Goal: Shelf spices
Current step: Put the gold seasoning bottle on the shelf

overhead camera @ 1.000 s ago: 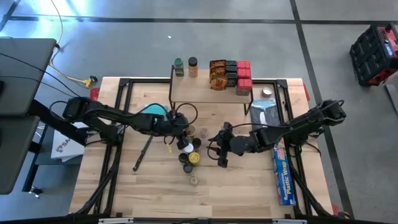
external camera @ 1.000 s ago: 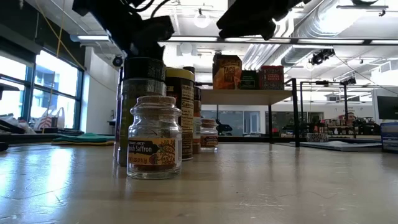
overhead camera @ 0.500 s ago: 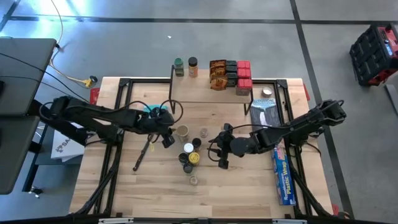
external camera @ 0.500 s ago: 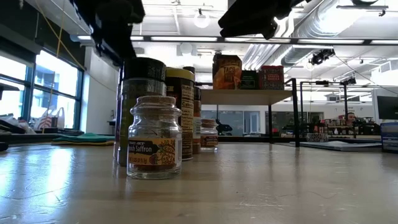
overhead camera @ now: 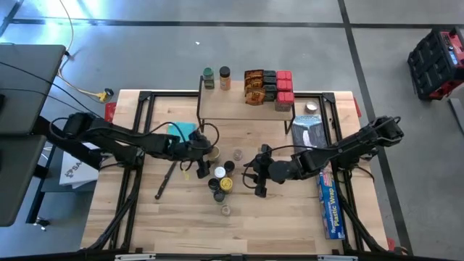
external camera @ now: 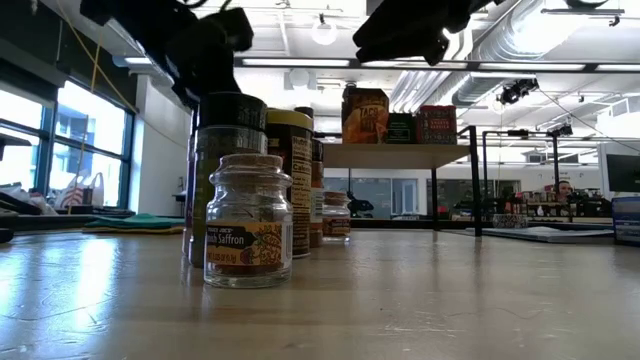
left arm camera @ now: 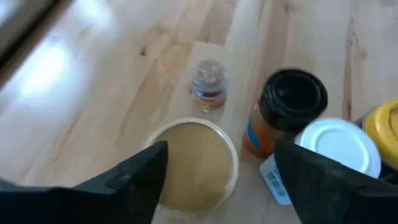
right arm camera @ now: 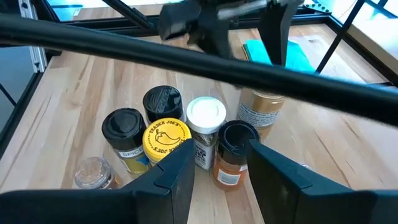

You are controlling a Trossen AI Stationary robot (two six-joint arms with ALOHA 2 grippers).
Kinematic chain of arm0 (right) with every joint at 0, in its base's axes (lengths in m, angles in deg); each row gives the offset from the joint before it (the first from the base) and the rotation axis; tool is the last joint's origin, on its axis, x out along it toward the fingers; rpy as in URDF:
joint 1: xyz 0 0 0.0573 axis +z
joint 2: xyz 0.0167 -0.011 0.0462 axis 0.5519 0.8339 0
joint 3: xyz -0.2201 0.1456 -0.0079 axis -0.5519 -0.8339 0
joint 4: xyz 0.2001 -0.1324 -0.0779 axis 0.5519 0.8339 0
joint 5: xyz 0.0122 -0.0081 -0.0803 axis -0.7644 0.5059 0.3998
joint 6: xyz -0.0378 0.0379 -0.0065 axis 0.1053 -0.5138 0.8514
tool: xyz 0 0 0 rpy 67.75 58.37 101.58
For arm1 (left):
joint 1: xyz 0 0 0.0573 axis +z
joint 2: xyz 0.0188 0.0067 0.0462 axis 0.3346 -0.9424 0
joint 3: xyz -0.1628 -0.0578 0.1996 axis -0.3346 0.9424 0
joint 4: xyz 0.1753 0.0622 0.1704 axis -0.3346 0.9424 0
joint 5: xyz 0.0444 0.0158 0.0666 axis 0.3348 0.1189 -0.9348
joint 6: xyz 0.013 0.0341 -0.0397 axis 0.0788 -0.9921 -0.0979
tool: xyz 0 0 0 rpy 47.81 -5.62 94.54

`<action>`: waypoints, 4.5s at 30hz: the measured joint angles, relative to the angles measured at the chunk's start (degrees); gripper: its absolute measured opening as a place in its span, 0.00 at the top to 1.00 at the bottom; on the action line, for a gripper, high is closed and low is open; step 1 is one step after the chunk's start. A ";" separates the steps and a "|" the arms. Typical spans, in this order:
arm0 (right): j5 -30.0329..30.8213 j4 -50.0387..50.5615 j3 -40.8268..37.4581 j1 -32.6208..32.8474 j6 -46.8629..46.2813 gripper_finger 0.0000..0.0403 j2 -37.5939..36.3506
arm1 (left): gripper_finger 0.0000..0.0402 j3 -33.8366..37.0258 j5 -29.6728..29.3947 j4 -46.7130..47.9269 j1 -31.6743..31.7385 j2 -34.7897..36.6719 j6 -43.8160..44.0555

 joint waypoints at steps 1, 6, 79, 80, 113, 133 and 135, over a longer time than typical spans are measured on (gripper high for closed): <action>0.02 0.06 0.00 0.00 0.00 0.65 -0.02 | 0.26 0.02 0.88 -0.42 0.21 -0.75 -1.04; 0.02 0.06 0.00 0.00 0.00 0.65 -0.01 | 0.21 0.00 -2.97 -1.90 0.08 -3.06 -0.30; 3.50 0.24 -0.02 4.65 -0.44 0.65 0.00 | 0.33 -28.38 -8.75 28.22 3.25 -2.12 -0.34; 3.56 0.24 -0.01 4.76 -0.42 0.65 0.00 | 0.33 -29.62 -8.68 29.03 4.44 -2.12 -1.32; 4.06 0.27 -0.02 4.87 -0.48 0.65 -0.02 | 0.30 -32.41 7.07 24.68 39.00 -3.23 -16.21; 4.03 1.02 -0.02 4.87 -0.61 0.65 0.00 | 0.30 -32.59 7.45 23.94 39.25 -6.82 -17.22; 4.04 1.02 -0.02 4.87 -0.62 0.65 -0.01 | 0.30 -32.59 7.34 23.76 39.25 -6.82 -17.60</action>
